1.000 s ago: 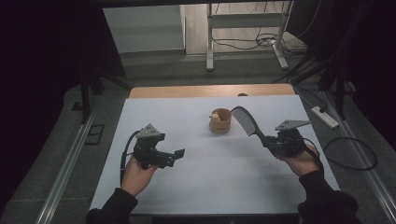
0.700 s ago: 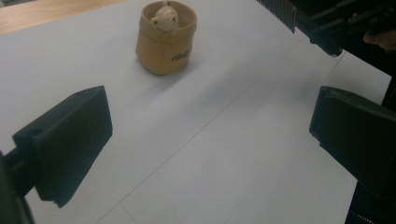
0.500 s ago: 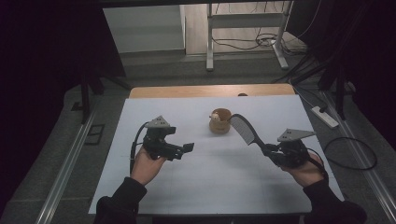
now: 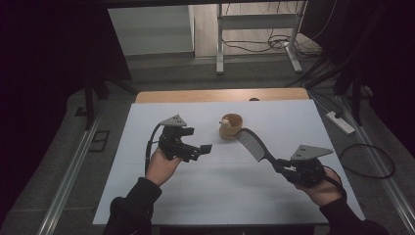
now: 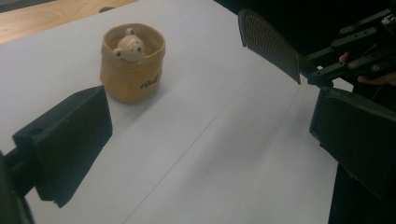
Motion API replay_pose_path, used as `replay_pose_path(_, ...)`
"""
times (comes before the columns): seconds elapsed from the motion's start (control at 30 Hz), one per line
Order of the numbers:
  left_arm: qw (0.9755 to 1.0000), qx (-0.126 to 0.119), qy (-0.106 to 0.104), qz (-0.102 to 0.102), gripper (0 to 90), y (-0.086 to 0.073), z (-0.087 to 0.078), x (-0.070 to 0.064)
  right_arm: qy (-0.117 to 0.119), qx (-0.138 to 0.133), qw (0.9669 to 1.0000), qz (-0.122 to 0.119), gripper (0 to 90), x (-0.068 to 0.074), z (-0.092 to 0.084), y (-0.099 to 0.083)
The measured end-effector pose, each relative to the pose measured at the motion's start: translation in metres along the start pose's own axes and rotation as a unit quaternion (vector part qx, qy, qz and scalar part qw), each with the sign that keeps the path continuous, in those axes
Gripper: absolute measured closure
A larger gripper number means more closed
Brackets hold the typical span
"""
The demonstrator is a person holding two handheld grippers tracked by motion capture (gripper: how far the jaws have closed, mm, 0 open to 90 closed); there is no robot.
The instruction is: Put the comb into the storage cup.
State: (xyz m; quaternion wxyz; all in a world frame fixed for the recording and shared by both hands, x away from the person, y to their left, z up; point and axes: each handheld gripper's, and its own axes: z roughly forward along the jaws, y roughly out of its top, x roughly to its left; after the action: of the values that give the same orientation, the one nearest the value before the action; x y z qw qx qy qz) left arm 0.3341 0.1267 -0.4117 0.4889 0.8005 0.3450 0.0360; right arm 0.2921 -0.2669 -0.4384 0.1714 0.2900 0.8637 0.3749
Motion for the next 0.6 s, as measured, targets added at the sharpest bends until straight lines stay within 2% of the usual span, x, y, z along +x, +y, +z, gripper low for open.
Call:
replay_pose_path(0.23, 0.9996, -0.006, -0.026, -0.003, 0.0, 0.004, 0.008, -0.004, 0.013, -0.007, 0.9998, -0.011, 72.4, 0.011, -0.002, -0.003)
replay_pose_path(0.6, 0.9992, -0.001, -0.039, 0.003, 0.0, -0.001, 0.014, -0.014, 0.031, -0.015, 0.9988, -0.035, 72.4, 0.03, -0.001, -0.006)
